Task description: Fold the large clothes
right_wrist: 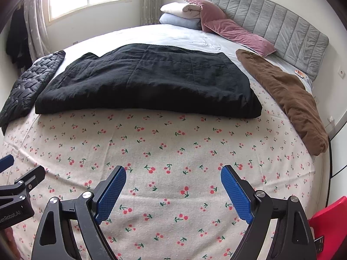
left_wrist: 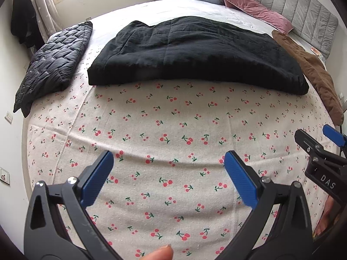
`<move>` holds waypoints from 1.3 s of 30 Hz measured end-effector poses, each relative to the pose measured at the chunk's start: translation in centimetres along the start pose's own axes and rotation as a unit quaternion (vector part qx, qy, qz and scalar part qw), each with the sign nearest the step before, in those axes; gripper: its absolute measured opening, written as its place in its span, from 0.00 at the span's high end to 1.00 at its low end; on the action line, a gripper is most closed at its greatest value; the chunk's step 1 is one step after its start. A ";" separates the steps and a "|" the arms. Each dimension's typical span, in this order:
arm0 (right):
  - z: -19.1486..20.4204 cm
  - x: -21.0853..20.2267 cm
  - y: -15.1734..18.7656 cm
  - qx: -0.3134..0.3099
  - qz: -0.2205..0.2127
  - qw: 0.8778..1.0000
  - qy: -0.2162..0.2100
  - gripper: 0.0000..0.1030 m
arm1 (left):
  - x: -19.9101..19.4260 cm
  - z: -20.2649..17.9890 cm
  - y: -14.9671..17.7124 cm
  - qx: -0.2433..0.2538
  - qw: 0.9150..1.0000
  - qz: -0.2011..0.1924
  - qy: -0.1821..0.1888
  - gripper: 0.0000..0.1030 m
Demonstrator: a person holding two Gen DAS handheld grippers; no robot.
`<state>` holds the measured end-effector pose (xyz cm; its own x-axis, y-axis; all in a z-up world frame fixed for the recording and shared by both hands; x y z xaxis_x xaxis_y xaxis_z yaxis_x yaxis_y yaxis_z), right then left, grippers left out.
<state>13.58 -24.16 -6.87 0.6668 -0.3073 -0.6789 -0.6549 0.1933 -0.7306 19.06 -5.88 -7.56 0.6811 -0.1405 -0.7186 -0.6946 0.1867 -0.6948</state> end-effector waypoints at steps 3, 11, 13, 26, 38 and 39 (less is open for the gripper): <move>0.2 0.1 0.0 -0.002 0.001 1.000 -0.001 0.12 | 0.0 0.0 0.0 -0.001 1.000 0.001 0.002 0.01; 0.5 0.0 0.0 -0.004 0.000 1.000 -0.005 0.12 | -0.2 0.2 -0.2 -0.002 1.000 -0.001 0.003 0.01; 0.5 -0.1 -0.1 -0.005 -0.002 1.000 -0.004 0.12 | -0.1 0.2 -0.2 -0.002 1.000 0.000 0.005 0.01; 0.3 -0.3 -0.1 -0.001 -0.003 1.000 -0.007 0.12 | -0.5 -0.2 -0.3 0.002 1.000 -0.005 0.009 0.01; 0.5 -0.3 -0.1 0.000 -0.002 1.000 -0.011 0.12 | -0.6 -0.2 -0.4 -0.002 1.000 -0.005 0.011 0.01; 0.5 -0.3 -0.1 0.000 -0.002 1.000 -0.012 0.12 | -0.6 -0.2 -0.4 -0.002 1.000 -0.005 0.011 0.01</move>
<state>13.63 -23.67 -6.65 0.6770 -0.2859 -0.6782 -0.6527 0.1926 -0.7327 18.87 -6.02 -6.87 0.6828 -0.1635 -0.7121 -0.6886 0.1817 -0.7020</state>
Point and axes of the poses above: each gripper's, at about its wrist camera, not at the fingertips, and x roughly the way its jaws point, z to its left, y to its underside, the point moved 5 cm from there along x, roughly the way its jaws point, and after that the axes turned 11 degrees about -z, right-handed, at the moved point
